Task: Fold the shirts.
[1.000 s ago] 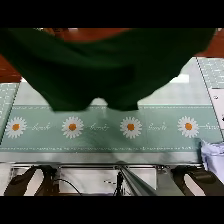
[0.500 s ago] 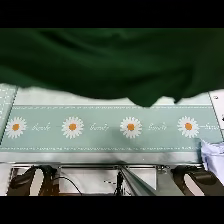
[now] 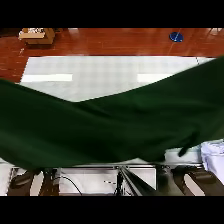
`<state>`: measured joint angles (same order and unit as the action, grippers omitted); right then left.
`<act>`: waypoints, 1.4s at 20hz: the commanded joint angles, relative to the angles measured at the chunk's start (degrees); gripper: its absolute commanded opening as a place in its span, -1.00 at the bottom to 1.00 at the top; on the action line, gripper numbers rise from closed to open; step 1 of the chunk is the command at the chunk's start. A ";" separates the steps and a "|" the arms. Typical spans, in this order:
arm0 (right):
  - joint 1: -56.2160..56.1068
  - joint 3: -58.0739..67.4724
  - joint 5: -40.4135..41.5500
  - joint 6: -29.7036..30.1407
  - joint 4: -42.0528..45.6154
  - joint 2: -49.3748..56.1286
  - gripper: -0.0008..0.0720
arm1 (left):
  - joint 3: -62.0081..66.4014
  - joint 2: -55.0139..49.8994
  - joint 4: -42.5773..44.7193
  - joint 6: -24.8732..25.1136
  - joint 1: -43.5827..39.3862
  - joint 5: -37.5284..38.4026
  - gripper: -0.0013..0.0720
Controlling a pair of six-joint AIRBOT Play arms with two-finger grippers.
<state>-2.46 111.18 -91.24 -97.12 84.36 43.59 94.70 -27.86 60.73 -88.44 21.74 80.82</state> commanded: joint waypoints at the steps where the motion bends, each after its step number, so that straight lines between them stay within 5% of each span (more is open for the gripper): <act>1: 0.02 -0.28 -14.03 3.54 2.47 6.73 -0.90 | -9.51 -2.14 0.59 2.51 0.02 5.84 -0.92; 6: 0.02 -0.42 1.29 7.10 0.33 24.06 -0.90 | -23.93 -8.96 -2.47 7.17 0.02 -2.25 -0.92; 16: 0.02 -0.42 25.83 9.27 -8.20 50.77 -0.90 | -25.79 -38.60 -5.27 16.00 -8.85 -24.85 -0.92; 26: -0.02 -0.44 22.05 9.27 -9.51 63.21 -0.90 | -25.79 -56.61 -5.29 15.52 -15.34 -30.82 -0.91; 27: -0.02 -0.42 21.35 9.33 -9.49 63.39 -0.83 | -25.79 -56.78 -5.27 15.10 -15.26 -30.51 -0.90; 28: 0.09 -0.42 20.48 9.55 -9.49 63.25 -0.48 | -25.66 -56.65 -5.25 15.15 -14.84 -29.40 -0.88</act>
<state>-2.44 110.69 -68.66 -87.83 75.16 105.38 68.93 -82.63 55.46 -72.84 7.01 50.76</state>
